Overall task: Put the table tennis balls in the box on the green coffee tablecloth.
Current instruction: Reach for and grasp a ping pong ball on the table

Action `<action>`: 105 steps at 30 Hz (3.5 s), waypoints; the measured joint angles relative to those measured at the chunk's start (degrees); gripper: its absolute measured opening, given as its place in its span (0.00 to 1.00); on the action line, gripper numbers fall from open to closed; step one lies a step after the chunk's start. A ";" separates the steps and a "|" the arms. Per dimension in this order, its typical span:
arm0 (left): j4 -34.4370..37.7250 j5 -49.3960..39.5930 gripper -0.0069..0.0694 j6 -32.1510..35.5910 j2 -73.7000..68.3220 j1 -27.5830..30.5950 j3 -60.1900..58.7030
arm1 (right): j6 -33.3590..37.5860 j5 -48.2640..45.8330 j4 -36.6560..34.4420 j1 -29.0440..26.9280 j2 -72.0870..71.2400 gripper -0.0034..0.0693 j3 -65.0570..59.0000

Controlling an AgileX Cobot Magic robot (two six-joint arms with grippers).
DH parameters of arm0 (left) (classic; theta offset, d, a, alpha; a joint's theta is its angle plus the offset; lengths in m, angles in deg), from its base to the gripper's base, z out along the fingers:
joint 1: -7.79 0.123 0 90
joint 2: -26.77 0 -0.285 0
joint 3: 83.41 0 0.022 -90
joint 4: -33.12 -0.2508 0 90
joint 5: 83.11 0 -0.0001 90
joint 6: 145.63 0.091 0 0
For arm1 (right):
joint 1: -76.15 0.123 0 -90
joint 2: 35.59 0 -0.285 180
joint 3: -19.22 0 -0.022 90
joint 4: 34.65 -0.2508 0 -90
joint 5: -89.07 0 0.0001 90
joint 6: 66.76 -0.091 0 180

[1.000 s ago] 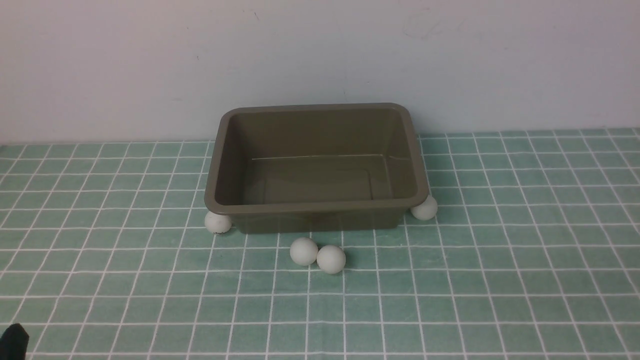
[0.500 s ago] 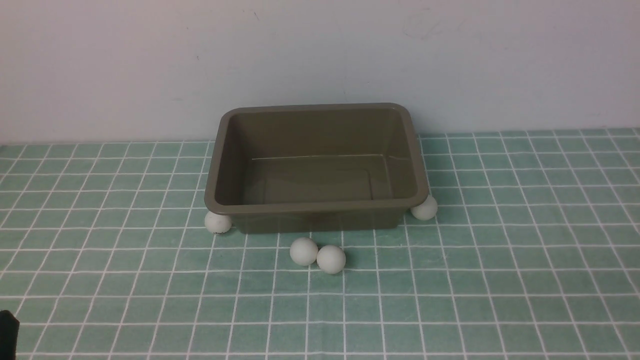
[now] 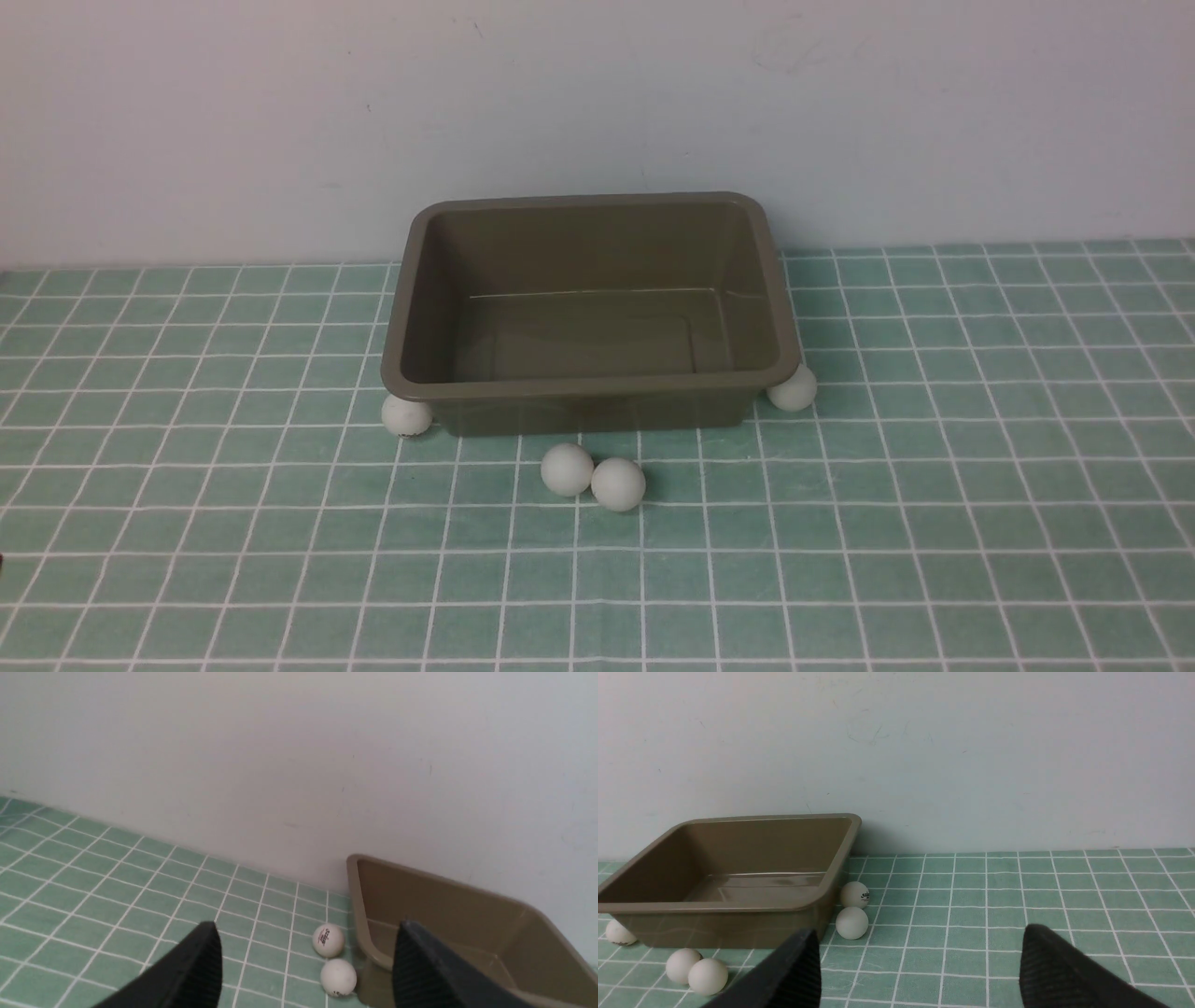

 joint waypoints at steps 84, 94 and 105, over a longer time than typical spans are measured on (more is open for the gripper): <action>-3.54 -8.83 0.68 26.24 -51.14 0.00 23.39 | 59.20 -16.83 -28.77 0.00 100.02 0.76 52.51; -3.49 -8.95 0.68 26.24 -51.14 0.00 23.39 | 59.56 -14.15 -28.83 0.00 102.32 0.76 52.56; -3.43 -8.95 0.68 26.24 -51.14 0.00 23.39 | 60.85 -12.75 -30.60 0.00 102.32 0.76 52.56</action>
